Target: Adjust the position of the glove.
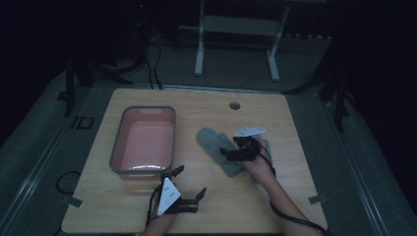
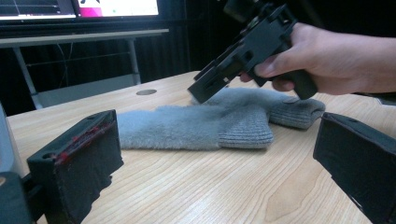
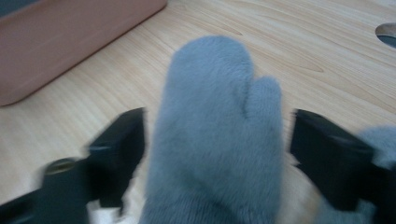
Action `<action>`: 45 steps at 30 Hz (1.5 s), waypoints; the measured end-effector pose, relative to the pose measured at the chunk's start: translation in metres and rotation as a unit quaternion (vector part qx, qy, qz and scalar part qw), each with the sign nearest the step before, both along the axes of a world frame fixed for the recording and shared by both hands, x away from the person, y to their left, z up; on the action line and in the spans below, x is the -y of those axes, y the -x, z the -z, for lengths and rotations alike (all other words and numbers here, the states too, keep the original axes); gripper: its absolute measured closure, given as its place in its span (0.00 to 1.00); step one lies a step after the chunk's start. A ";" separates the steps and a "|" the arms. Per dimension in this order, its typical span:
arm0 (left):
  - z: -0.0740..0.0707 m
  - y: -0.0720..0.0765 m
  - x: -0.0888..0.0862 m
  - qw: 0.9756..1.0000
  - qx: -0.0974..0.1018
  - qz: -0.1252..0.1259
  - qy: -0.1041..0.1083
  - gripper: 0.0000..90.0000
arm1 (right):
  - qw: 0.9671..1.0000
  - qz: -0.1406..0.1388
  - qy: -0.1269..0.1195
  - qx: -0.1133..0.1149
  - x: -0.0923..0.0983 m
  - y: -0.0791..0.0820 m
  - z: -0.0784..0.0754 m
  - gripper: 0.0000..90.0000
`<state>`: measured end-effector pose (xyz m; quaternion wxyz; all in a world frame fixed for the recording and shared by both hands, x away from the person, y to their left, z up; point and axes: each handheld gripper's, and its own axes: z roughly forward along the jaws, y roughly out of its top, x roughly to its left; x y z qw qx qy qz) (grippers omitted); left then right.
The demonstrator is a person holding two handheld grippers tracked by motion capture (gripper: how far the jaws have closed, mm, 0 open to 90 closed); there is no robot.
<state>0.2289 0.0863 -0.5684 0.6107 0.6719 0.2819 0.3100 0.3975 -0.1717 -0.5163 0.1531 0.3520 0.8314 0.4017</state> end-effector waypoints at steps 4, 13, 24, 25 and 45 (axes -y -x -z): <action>0.000 0.000 0.000 1.000 -0.001 0.001 0.002 0.01 | 1.000 -0.009 0.017 -0.009 -0.009 -0.007 0.007 0.39; 0.000 0.000 0.000 1.000 -0.002 0.002 0.004 0.01 | 0.997 -0.002 0.069 -0.029 -0.026 -0.016 0.025 0.48; 0.000 0.000 0.000 1.000 -0.002 0.004 0.000 0.01 | 0.996 0.029 0.077 -0.033 -0.033 -0.008 0.027 0.84; 0.000 0.000 0.000 1.000 -0.002 0.004 -0.001 0.01 | 0.996 0.032 0.074 -0.034 -0.033 -0.008 0.026 0.87; 0.000 0.001 0.000 1.000 0.001 0.006 -0.002 0.01 | 0.964 0.252 -0.059 -0.058 -0.029 0.016 0.008 0.93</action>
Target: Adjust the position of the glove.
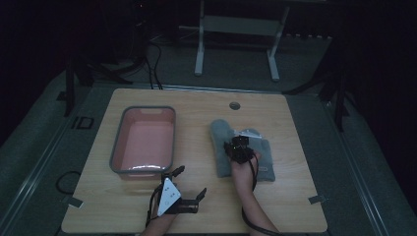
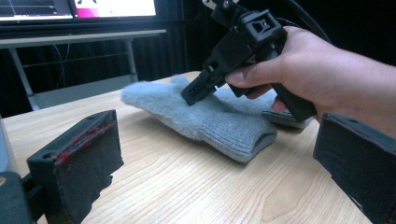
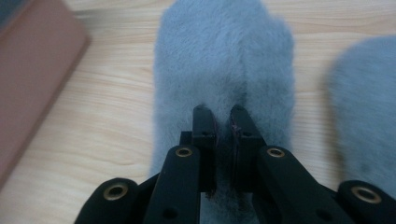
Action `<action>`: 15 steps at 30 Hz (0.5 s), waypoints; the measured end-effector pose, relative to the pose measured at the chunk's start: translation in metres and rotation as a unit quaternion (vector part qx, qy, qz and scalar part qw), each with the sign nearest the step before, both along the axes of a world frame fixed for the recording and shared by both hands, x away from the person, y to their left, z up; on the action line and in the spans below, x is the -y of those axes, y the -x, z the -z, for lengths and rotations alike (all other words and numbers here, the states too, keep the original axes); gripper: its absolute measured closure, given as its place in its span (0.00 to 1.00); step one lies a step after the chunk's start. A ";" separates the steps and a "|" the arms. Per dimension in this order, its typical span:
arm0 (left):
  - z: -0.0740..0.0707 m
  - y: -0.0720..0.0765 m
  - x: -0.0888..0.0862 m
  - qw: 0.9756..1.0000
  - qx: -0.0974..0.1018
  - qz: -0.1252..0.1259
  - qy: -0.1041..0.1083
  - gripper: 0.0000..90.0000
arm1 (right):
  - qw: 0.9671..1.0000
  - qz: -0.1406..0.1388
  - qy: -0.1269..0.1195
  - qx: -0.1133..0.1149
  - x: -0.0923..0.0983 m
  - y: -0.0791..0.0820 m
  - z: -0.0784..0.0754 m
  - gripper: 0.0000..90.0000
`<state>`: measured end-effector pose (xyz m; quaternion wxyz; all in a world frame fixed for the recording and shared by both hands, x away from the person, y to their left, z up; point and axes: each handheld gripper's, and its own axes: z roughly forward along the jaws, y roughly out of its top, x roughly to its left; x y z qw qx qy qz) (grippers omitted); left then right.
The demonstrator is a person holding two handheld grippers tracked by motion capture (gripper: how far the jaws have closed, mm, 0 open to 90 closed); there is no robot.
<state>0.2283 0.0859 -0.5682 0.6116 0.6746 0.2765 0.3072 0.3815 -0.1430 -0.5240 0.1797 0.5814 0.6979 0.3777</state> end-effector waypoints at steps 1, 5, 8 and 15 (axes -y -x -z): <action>0.000 0.000 0.000 1.000 0.001 0.000 -0.001 0.01 | 1.000 0.005 -0.001 0.000 0.001 0.000 0.001 0.93; 0.000 0.000 0.000 1.000 0.002 0.001 -0.002 0.01 | 0.999 0.031 -0.015 -0.009 0.006 -0.003 0.007 0.93; 0.000 0.000 0.000 1.000 0.001 0.001 -0.001 0.01 | 0.999 0.045 -0.014 -0.017 0.007 -0.008 0.012 0.92; 0.000 0.000 0.000 1.000 0.001 0.001 -0.001 0.01 | 0.998 0.058 0.000 -0.014 0.002 -0.010 0.020 0.89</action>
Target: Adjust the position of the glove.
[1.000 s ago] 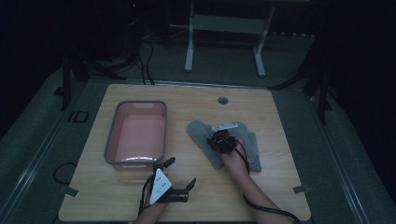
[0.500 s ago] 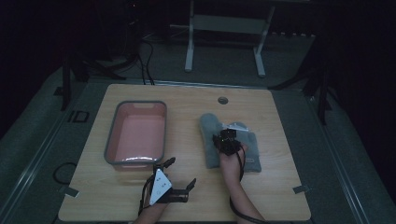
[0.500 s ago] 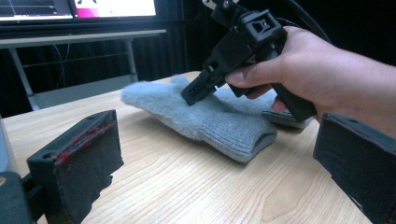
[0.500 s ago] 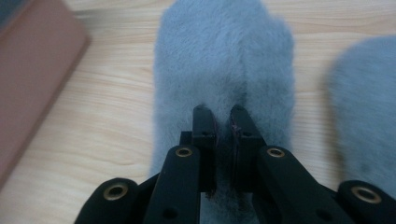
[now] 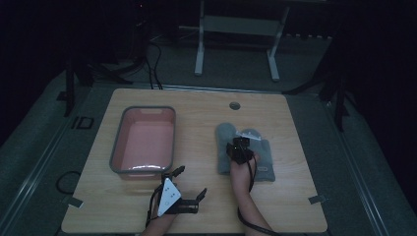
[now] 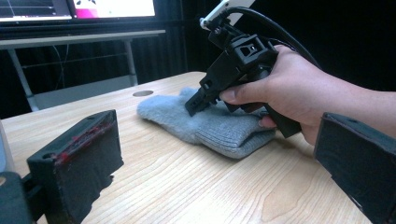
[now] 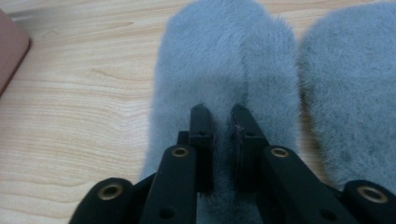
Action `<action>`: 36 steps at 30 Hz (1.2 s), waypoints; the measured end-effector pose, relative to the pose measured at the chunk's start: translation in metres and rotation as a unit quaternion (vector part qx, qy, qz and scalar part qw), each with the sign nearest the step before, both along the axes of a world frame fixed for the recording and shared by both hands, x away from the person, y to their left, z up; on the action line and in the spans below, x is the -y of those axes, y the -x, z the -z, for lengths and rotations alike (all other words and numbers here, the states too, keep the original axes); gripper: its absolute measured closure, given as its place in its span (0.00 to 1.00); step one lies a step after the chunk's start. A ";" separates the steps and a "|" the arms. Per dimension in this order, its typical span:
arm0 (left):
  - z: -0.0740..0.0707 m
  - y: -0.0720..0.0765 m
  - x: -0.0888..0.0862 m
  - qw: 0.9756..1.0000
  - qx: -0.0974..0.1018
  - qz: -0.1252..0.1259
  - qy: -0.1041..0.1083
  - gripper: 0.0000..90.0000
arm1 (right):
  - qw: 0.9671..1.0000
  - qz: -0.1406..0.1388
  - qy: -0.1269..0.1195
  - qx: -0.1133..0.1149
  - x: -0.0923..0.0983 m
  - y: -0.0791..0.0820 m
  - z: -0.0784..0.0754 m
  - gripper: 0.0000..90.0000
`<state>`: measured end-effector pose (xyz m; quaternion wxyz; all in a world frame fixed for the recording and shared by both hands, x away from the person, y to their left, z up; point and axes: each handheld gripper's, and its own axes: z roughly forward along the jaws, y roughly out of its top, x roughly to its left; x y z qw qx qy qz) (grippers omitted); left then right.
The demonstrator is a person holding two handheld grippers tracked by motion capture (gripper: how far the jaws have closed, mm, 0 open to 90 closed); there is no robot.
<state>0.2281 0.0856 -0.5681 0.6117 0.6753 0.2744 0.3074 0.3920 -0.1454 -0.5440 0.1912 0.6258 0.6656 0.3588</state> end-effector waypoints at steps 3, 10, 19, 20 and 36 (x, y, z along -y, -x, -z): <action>0.000 0.000 0.000 1.000 0.000 0.000 0.000 0.01 | 1.000 0.001 -0.003 0.003 0.000 0.000 0.000 0.81; 0.000 0.000 0.000 1.000 0.000 0.000 0.002 0.01 | 0.999 -0.018 -0.007 0.027 0.002 0.005 -0.012 0.61; 0.000 0.000 0.000 1.000 0.000 0.002 0.001 0.01 | 0.997 -0.067 -0.002 0.044 0.025 0.005 -0.055 0.48; 0.000 0.000 0.000 1.000 -0.001 0.002 0.003 0.01 | 0.997 -0.067 0.001 0.047 0.030 0.004 -0.059 0.46; 0.000 0.000 0.000 1.000 -0.003 0.001 0.003 0.01 | 0.997 -0.070 0.014 -0.020 0.109 -0.008 -0.072 0.46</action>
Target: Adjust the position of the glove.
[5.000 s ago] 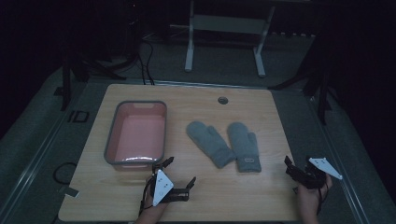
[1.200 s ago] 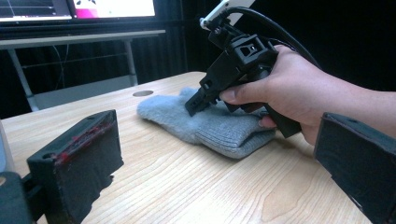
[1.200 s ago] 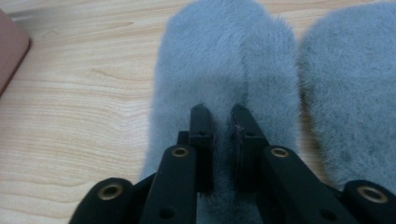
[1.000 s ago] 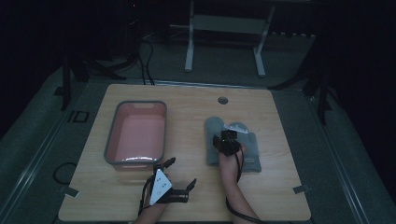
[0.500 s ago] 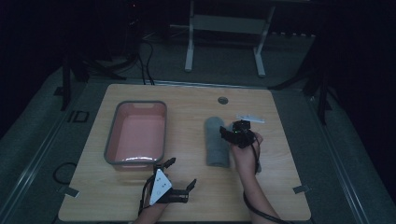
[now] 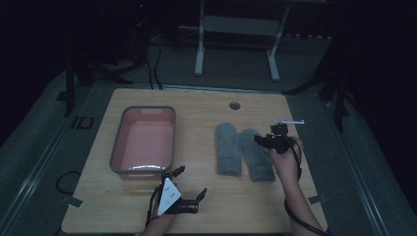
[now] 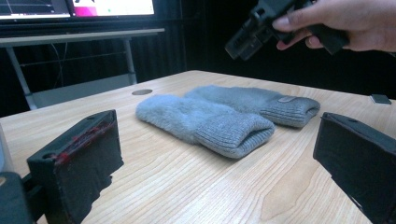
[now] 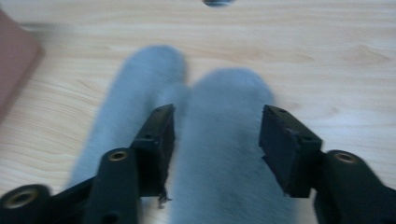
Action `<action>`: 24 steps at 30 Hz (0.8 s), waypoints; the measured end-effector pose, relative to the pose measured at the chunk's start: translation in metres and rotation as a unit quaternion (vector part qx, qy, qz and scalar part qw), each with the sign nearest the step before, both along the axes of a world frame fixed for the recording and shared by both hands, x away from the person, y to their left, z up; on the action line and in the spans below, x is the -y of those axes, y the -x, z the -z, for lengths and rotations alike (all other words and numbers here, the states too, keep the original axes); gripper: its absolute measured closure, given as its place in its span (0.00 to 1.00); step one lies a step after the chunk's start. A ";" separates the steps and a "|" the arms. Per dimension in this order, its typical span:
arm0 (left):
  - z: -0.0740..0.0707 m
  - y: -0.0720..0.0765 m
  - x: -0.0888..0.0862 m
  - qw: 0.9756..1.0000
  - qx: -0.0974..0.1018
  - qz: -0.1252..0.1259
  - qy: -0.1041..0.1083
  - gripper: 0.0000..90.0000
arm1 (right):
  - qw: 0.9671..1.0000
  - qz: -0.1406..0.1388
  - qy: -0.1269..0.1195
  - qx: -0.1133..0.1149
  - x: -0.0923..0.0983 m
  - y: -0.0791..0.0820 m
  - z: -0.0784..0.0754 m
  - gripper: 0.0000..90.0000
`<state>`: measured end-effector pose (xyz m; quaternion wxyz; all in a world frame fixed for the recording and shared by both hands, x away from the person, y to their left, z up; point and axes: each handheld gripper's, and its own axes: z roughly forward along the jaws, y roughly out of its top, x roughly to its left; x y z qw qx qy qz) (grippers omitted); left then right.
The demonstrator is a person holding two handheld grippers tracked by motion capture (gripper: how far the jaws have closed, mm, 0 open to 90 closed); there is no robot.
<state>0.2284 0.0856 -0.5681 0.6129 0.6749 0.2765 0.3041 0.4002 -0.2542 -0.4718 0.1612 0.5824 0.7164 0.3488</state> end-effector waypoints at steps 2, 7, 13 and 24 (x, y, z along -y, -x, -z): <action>0.000 0.000 0.000 1.000 0.000 0.000 -0.002 0.01 | 1.000 -0.004 0.017 -0.005 0.002 0.000 0.006 0.44; 0.000 0.000 0.000 1.000 0.000 0.000 -0.001 0.01 | 0.999 -0.004 0.030 -0.014 0.003 0.000 0.023 0.44; 0.000 0.000 0.000 1.000 0.000 0.001 0.000 0.01 | 0.999 -0.001 0.046 -0.023 -0.004 -0.003 0.042 0.43; 0.000 0.000 0.000 1.000 0.000 0.002 -0.001 0.01 | 0.994 0.015 0.105 -0.003 -0.022 0.008 0.068 0.78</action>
